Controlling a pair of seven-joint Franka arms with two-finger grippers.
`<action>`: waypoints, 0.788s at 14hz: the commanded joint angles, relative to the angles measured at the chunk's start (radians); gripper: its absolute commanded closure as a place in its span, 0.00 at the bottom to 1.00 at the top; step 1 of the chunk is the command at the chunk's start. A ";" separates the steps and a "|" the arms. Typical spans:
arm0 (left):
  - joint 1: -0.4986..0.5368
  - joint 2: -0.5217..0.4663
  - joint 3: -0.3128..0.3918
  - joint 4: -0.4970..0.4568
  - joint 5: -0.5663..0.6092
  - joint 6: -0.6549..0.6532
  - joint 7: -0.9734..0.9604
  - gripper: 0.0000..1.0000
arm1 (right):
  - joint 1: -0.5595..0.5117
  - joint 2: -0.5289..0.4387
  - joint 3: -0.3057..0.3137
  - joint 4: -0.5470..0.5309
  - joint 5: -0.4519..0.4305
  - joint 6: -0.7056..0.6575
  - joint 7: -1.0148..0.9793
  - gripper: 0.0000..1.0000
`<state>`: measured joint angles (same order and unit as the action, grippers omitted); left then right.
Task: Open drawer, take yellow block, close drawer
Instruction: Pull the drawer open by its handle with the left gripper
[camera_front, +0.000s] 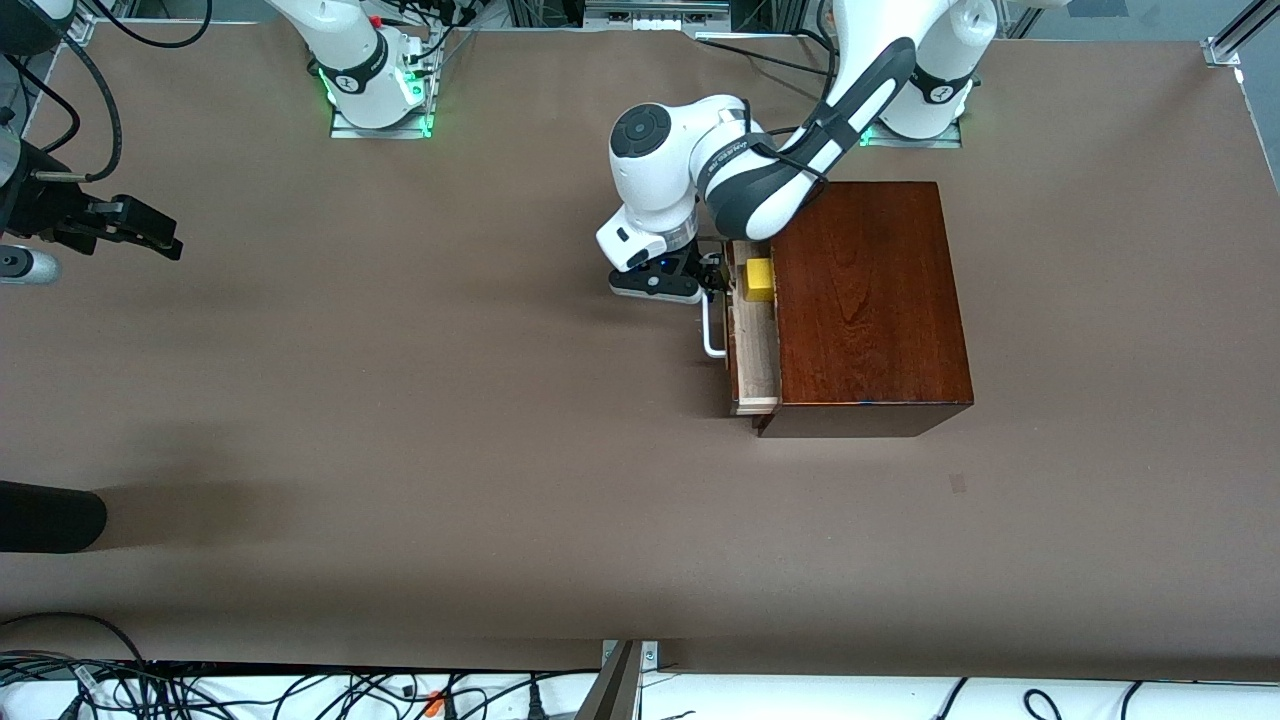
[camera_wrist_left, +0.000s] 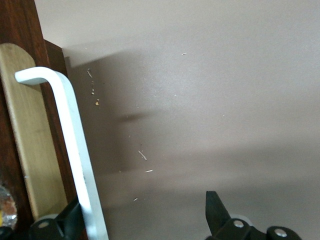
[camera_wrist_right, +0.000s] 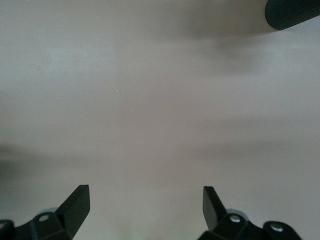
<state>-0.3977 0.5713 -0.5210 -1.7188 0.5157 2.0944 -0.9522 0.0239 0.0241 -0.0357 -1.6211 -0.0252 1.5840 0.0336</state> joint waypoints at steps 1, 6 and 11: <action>-0.026 0.042 -0.004 0.053 0.018 0.023 -0.008 0.00 | -0.012 -0.015 0.010 0.003 0.005 -0.010 -0.011 0.00; -0.038 0.056 -0.004 0.087 0.018 0.023 -0.017 0.00 | -0.012 -0.015 0.010 0.003 0.005 -0.010 -0.011 0.00; -0.059 0.070 -0.002 0.091 0.027 0.023 -0.042 0.00 | -0.012 -0.015 0.010 0.003 0.005 -0.010 -0.011 0.00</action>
<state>-0.4329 0.6018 -0.5192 -1.6715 0.5157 2.1034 -0.9649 0.0239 0.0241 -0.0357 -1.6211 -0.0252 1.5840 0.0336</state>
